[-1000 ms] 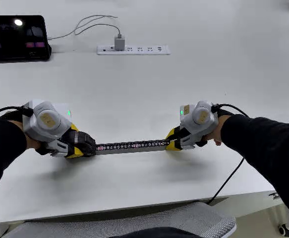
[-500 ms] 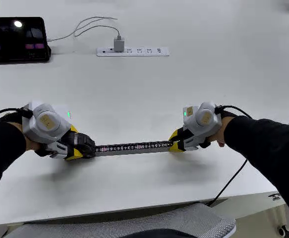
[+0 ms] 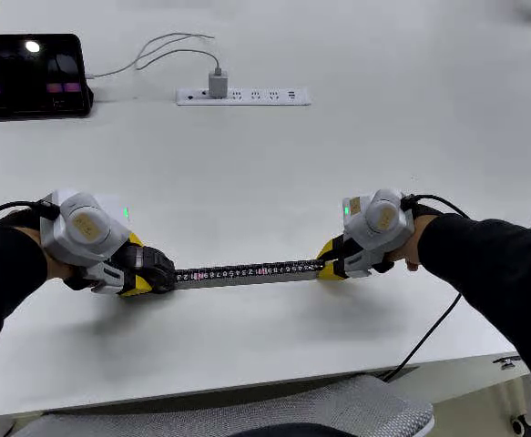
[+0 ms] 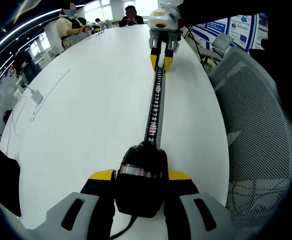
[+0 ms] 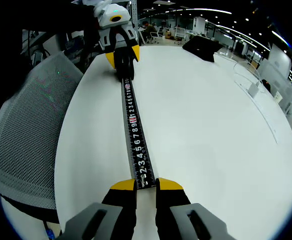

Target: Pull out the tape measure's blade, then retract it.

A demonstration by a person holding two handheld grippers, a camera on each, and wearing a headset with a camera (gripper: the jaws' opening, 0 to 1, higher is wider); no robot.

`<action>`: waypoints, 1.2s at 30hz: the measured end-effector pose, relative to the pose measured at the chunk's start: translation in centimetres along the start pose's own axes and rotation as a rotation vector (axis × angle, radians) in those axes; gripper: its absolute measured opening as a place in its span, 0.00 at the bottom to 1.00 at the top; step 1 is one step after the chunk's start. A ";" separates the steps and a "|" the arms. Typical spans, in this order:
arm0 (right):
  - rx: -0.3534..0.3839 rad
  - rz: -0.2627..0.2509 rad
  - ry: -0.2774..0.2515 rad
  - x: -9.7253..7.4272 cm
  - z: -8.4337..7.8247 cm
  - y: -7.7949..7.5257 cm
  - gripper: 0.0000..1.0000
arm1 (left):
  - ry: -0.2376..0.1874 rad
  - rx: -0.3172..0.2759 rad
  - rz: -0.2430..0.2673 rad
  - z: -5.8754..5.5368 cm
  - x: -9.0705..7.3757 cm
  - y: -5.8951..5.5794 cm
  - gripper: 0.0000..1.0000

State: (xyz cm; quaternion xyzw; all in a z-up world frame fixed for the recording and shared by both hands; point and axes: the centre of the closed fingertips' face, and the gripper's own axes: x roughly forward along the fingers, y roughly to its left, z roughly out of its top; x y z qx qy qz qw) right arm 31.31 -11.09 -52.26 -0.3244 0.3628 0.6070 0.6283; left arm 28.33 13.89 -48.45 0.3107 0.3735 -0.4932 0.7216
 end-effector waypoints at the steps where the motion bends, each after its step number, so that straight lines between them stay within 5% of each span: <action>1: 0.004 -0.001 -0.001 0.0 -0.1 0.0 0.10 | 0.000 0.000 0.000 0.0 0.0 0.0 0.32; 18: 0.018 -0.017 0.014 0.0 0.1 0.0 0.11 | 0.003 0.007 0.002 0.1 0.1 0.1 0.32; 28: 0.005 -0.021 0.086 0.1 0.1 -0.1 0.12 | 0.018 0.019 0.007 0.0 0.3 0.2 0.33; 36: 0.027 -0.032 0.092 0.1 0.0 -0.1 0.12 | 0.029 0.020 -0.003 0.0 0.2 0.3 0.33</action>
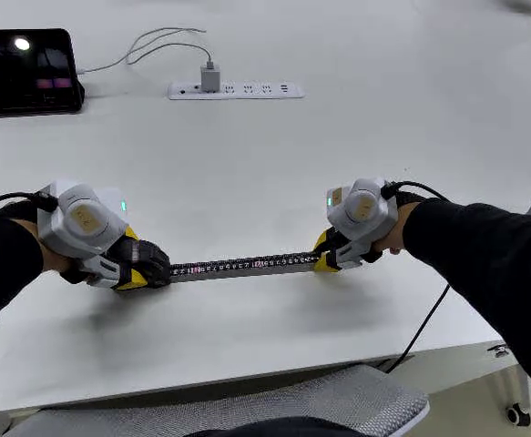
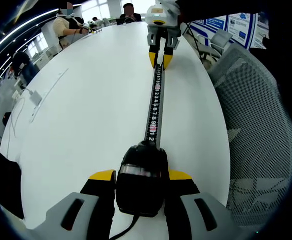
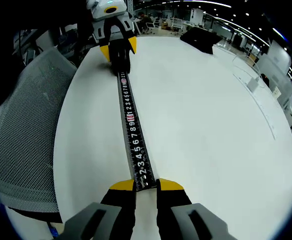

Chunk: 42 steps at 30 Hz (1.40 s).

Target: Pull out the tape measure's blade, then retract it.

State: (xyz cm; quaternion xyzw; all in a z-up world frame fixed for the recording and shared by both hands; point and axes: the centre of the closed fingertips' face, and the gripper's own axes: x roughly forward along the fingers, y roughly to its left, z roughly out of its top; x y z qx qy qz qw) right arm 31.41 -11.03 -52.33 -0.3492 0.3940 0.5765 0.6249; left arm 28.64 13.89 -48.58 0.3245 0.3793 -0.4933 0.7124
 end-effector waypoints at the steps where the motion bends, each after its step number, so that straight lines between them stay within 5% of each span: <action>1: -0.002 0.000 0.001 0.0 0.0 0.0 0.12 | 0.004 -0.003 0.002 0.0 0.0 0.0 0.33; 14: -0.018 -0.021 0.010 0.0 0.0 0.0 0.12 | 0.029 -0.007 0.013 -0.3 -1.4 0.4 0.36; 21: -0.048 -0.057 0.009 -0.7 0.1 0.1 0.13 | -0.005 -0.048 0.048 -0.3 -2.8 1.6 0.46; 31: 0.141 -0.181 -0.120 -4.0 0.4 -0.2 0.23 | -0.081 -0.200 0.106 -0.8 -4.6 2.3 0.56; 35: 0.196 -0.209 -0.150 -5.0 -0.3 0.0 0.27 | -0.147 -0.285 0.146 -0.7 -5.6 2.6 0.61; 42: 0.307 -0.272 -0.229 -6.8 -0.6 0.3 0.34 | -0.202 -0.392 0.211 -2.3 -6.9 2.2 0.66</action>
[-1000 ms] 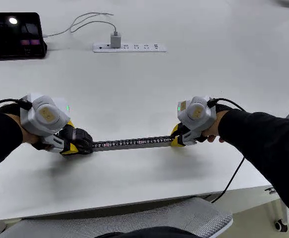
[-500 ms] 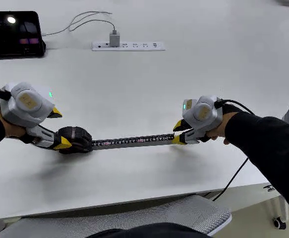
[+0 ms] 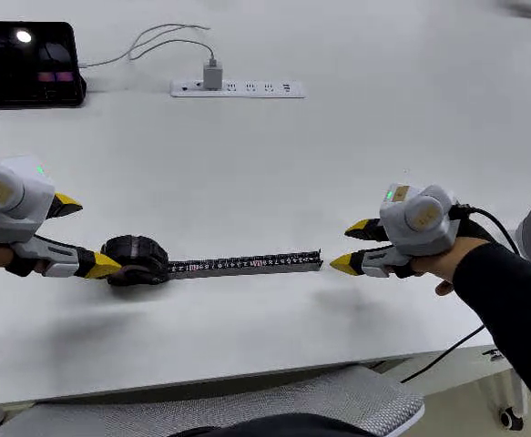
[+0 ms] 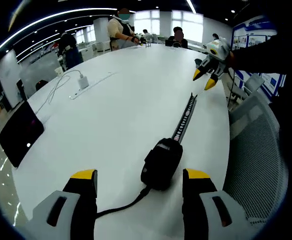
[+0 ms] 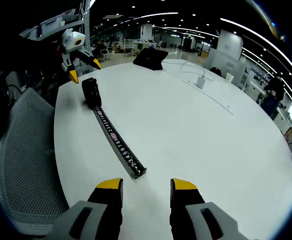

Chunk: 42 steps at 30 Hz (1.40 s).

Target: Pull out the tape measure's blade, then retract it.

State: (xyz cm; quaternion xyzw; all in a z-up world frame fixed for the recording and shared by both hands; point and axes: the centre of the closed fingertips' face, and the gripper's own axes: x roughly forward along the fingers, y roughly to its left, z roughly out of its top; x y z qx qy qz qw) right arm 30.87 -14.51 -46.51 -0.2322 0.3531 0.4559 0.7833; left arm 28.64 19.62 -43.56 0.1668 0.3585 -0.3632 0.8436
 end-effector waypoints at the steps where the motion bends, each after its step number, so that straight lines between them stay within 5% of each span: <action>1: 0.012 0.001 -0.001 -0.1 -0.1 0.2 0.35 | -0.015 -0.028 0.006 -0.1 -0.2 0.0 0.66; 8: 0.090 -0.090 -0.052 -1.8 -1.2 0.0 0.51 | -0.136 -0.217 0.106 -1.0 -2.3 1.2 0.74; 15: 0.159 -0.122 -0.087 -3.9 -2.3 0.4 0.58 | -0.125 -0.211 0.149 -3.2 -3.5 1.0 0.74; 22: 0.186 -0.142 -0.088 -5.1 -3.7 1.1 0.62 | -0.135 -0.242 0.153 -4.2 -4.5 0.2 0.80; 35: 0.204 -0.131 -0.075 -5.4 -6.0 1.6 0.79 | -0.106 -0.235 0.157 -7.0 -5.0 -1.1 0.95; 42: 0.209 -0.120 -0.077 -5.2 -6.7 1.9 0.87 | -0.133 -0.242 0.136 -7.2 -5.2 -2.1 0.99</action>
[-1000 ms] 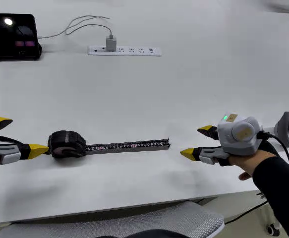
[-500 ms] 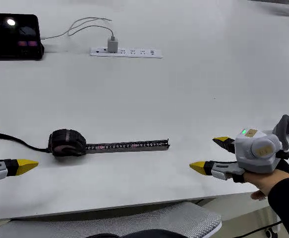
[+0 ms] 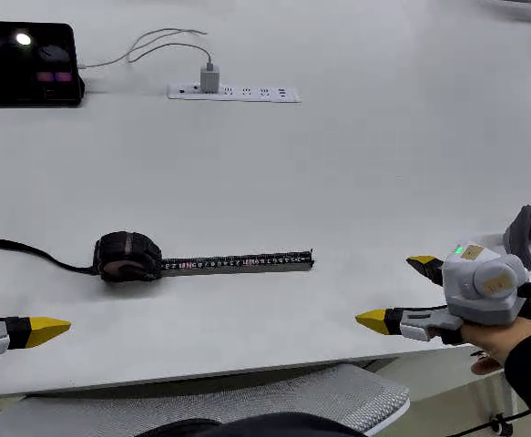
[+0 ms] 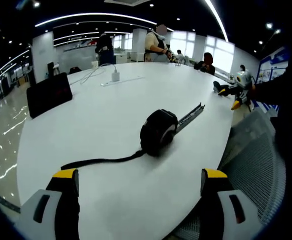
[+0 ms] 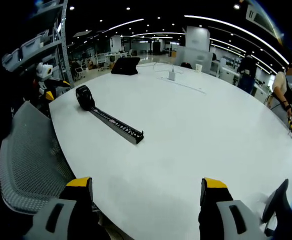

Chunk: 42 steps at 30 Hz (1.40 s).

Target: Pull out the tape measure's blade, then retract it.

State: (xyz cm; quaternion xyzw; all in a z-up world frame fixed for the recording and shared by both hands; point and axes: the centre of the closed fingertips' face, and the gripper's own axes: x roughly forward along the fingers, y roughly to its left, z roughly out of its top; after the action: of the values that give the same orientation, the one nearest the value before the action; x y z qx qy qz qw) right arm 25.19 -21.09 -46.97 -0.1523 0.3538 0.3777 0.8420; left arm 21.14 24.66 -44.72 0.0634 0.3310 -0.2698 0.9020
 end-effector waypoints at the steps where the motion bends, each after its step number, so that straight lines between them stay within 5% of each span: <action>1: 0.001 0.000 -0.002 0.0 0.0 0.0 0.90 | 0.001 0.000 -0.002 -0.1 0.0 -0.1 0.99; 3: -0.002 -0.005 -0.022 0.0 0.3 0.0 0.98 | -0.004 0.010 -0.003 -0.2 -0.1 -0.3 0.99; 15: -0.010 0.065 -0.013 0.2 0.6 1.1 0.99 | 0.000 0.048 0.026 -0.1 -0.1 -0.1 0.99; 27: -0.026 0.053 -0.007 0.2 0.6 0.8 0.99 | 0.003 0.056 0.011 0.3 0.1 -0.6 0.99; 31: 0.021 0.048 -0.015 0.0 0.7 0.4 0.99 | -0.006 0.052 0.017 0.7 0.2 -0.7 0.99; 42: -0.037 0.046 -0.051 0.0 1.8 0.4 0.99 | -0.026 0.043 0.015 2.3 0.8 -1.3 0.99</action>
State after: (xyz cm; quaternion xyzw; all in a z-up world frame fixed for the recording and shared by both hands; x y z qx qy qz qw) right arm 25.78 -19.92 -45.73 -0.1500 0.3286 0.4070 0.8390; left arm 22.27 22.55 -43.39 0.0817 0.3130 -0.2706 0.9067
